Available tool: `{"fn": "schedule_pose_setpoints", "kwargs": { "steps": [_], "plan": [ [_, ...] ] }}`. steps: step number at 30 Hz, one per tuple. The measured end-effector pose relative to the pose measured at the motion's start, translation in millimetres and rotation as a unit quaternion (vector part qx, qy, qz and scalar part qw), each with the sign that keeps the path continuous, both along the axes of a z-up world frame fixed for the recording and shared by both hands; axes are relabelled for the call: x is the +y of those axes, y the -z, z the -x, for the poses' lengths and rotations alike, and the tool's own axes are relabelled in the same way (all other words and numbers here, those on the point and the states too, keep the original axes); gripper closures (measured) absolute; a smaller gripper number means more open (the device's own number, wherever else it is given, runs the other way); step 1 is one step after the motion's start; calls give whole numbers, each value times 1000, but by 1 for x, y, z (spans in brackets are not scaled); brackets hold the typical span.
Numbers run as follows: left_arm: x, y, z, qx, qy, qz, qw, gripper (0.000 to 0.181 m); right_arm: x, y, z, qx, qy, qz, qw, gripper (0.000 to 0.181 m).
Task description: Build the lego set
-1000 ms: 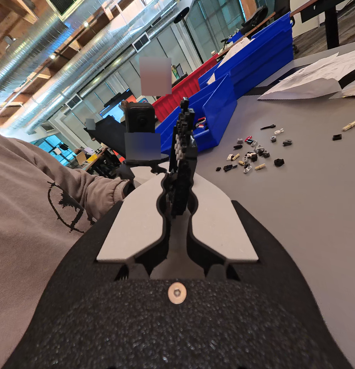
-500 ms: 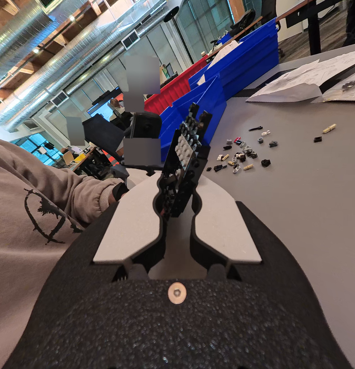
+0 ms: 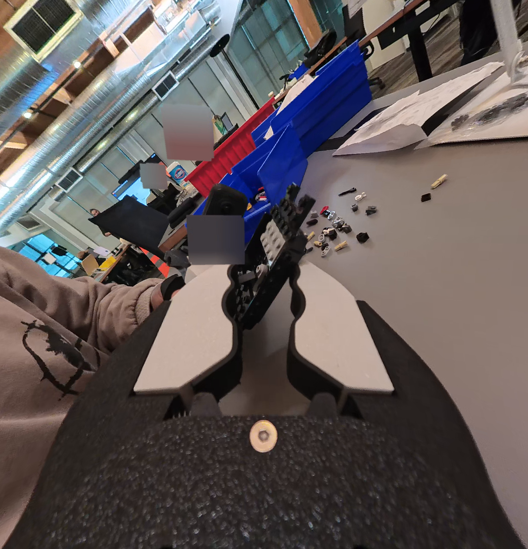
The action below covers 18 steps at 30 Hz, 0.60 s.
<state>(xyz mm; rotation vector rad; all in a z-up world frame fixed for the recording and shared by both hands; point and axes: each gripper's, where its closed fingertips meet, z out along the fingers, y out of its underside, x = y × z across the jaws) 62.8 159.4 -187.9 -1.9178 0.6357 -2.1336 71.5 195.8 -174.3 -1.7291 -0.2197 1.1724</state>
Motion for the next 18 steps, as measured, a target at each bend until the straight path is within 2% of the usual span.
{"fn": "schedule_pose_setpoints", "kwargs": {
  "steps": [6, 11, 18],
  "plan": [
    [-3, 2, -1, 2, 42, 45, 998, 176, 4, -3, -16, 15, 23, 14, 1000, 145],
    [-9, 10, 0, 27, 80, 59, 995, 176, 7, -6, -35, -6, 43, 3, 999, 145],
    [-15, 22, 4, 56, 106, 57, 991, 176, -1, -17, -56, -166, 64, -63, 982, 148]
  ]
}}
